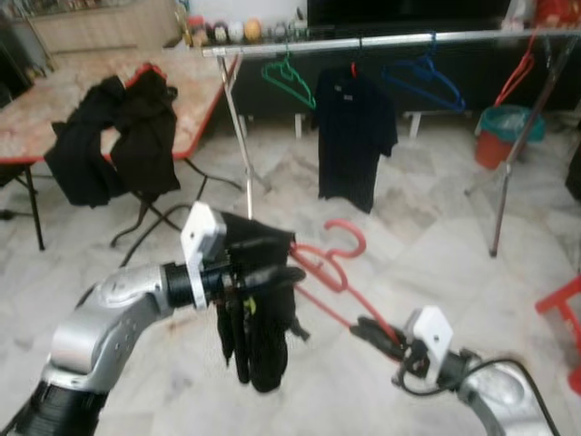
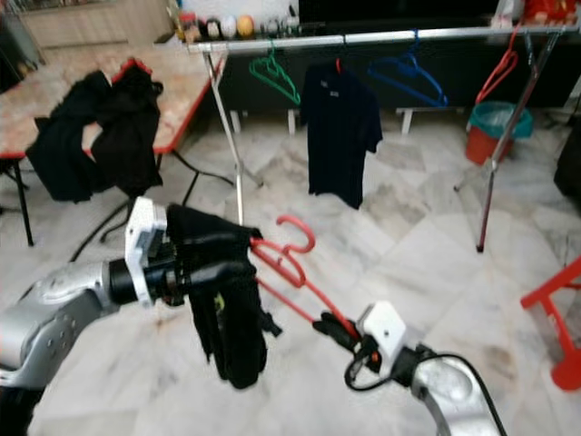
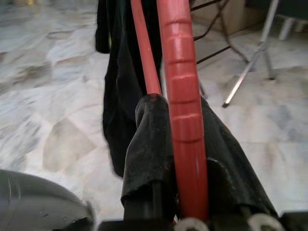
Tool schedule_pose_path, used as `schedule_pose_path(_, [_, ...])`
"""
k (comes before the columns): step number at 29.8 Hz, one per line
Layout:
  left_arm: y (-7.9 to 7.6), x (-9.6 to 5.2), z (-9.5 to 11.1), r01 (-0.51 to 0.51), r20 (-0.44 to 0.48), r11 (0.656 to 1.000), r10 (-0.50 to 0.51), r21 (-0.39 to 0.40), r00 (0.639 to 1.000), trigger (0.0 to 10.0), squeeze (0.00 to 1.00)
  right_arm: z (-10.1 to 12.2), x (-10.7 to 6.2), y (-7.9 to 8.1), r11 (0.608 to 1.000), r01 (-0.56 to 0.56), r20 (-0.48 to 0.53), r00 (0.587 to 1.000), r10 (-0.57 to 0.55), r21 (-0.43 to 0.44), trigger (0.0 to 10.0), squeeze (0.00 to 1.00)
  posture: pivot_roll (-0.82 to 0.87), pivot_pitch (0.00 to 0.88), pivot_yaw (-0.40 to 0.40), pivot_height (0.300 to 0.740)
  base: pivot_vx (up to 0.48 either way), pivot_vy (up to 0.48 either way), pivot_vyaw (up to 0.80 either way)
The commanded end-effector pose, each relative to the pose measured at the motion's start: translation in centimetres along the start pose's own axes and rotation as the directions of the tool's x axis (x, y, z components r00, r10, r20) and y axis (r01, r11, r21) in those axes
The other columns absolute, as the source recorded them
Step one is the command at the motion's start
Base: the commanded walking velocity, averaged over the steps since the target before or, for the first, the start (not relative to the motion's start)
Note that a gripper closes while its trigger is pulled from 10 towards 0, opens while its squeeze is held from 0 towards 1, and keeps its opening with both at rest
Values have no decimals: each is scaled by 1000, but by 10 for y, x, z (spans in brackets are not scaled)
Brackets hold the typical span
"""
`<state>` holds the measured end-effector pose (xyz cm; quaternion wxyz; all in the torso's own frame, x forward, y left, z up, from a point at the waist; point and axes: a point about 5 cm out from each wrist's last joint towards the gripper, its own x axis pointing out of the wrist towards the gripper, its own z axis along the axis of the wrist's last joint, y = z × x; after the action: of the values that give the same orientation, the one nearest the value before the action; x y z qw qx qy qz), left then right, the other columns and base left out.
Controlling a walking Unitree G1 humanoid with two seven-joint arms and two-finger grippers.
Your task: Hang hanger
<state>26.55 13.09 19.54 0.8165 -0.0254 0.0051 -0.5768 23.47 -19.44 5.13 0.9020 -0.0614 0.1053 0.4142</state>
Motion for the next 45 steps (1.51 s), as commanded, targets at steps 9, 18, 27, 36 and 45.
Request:
schedule_pose_path(9, [2, -4, 2, -16, -7, 1000, 16, 2, 1000, 10000, 0, 11, 8, -1, 1000, 4, 58, 998, -3, -20, 10000, 0, -20, 28, 95, 740, 0, 125, 0])
schedule_pose_path(18, [3, -3, 2, -22, -12, 999, 23, 39, 1000, 10000, 0, 10, 8, -1, 1000, -6, 51, 999, 7, -25, 10000, 0, -18, 29, 93, 740, 0, 0, 0])
schedule_pose_path(27, [13, -2, 12, -93, -13, 978, 97, 184, 995, 10000, 0, 8, 5, -1, 998, -50, 14, 999, 50, -39, 10000, 0, -18, 18, 89, 740, 0, 0, 0])
schedule_pose_path(36, [8, -8, 2, 71, -208, 960, -15, 269, 978, 10000, 0, 7, 0, 4, 992, -120, -12, 993, 120, -35, 10000, 0, -19, 11, 87, 740, 0, 0, 0])
schedule_pose_path(45, [18, -5, 6, 94, -241, 926, -3, 365, 970, 10000, 0, 8, -2, 6, 987, -159, -20, 987, 158, -36, 10000, 0, -18, 20, 85, 740, 0, 0, 0])
